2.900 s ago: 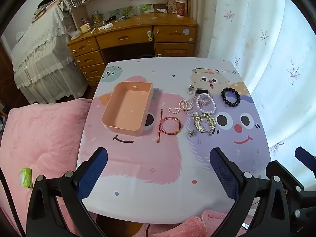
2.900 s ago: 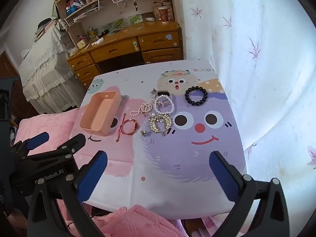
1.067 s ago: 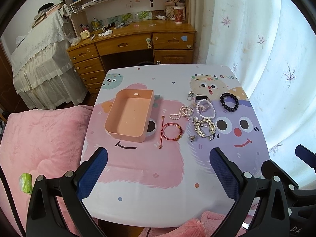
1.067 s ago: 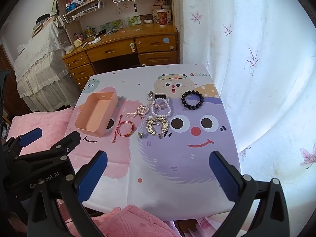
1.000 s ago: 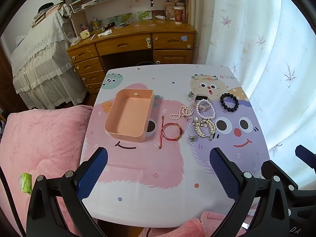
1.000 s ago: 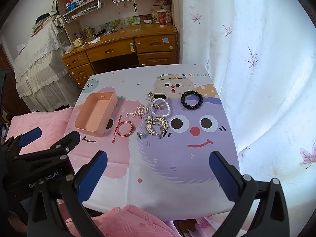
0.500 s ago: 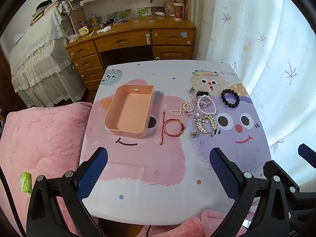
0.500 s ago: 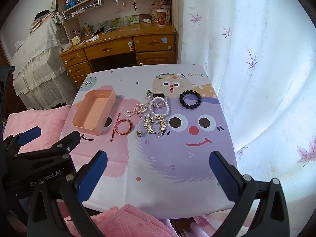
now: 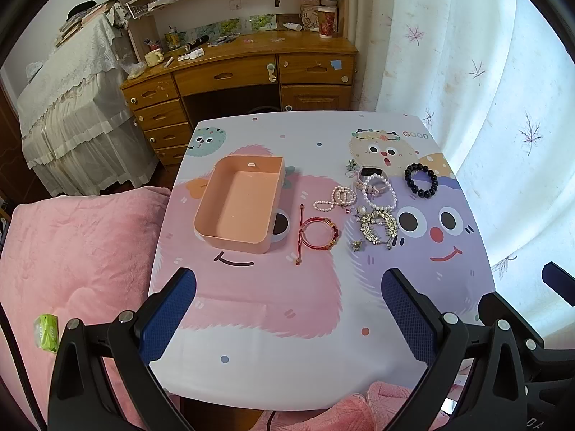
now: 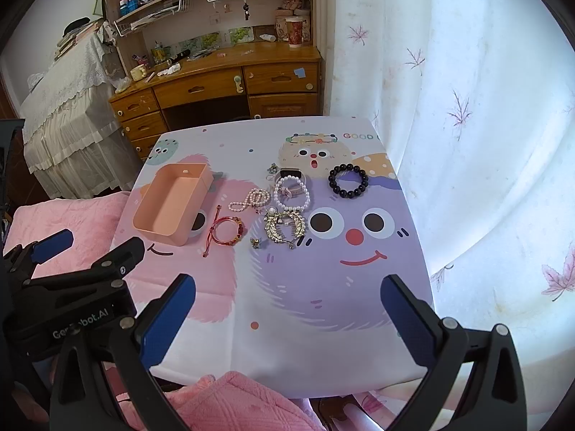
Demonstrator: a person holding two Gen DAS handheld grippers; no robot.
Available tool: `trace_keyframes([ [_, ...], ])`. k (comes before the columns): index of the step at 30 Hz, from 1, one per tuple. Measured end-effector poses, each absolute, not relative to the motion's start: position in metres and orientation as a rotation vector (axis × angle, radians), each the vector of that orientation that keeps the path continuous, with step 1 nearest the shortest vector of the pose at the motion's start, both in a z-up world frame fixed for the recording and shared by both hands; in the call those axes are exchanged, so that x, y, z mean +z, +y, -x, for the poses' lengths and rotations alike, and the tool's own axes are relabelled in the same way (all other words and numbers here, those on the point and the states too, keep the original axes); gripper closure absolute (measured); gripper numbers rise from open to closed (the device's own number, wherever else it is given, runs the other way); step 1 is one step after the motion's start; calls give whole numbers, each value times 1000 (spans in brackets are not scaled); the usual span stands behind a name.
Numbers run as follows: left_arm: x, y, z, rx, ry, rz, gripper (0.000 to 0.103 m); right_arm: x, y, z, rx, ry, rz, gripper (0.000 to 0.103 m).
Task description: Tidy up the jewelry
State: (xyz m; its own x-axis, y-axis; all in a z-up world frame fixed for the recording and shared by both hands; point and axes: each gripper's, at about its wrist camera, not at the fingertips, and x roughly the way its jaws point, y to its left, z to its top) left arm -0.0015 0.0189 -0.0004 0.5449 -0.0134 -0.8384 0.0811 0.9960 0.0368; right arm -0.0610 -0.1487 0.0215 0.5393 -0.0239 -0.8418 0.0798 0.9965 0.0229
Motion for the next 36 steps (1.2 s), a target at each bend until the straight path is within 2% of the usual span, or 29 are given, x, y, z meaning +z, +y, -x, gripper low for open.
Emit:
trace_keyframes([
  [22, -2, 17, 0, -65, 1014, -77, 1, 22, -147, 61, -27, 992, -95, 0],
  [29, -31, 31, 0, -169, 1124, -1, 1, 12, -152, 64, -33, 976, -196, 0],
  [36, -71, 42, -2, -232, 1125, -10, 1, -13, -147, 53, -82, 960, -222, 0],
])
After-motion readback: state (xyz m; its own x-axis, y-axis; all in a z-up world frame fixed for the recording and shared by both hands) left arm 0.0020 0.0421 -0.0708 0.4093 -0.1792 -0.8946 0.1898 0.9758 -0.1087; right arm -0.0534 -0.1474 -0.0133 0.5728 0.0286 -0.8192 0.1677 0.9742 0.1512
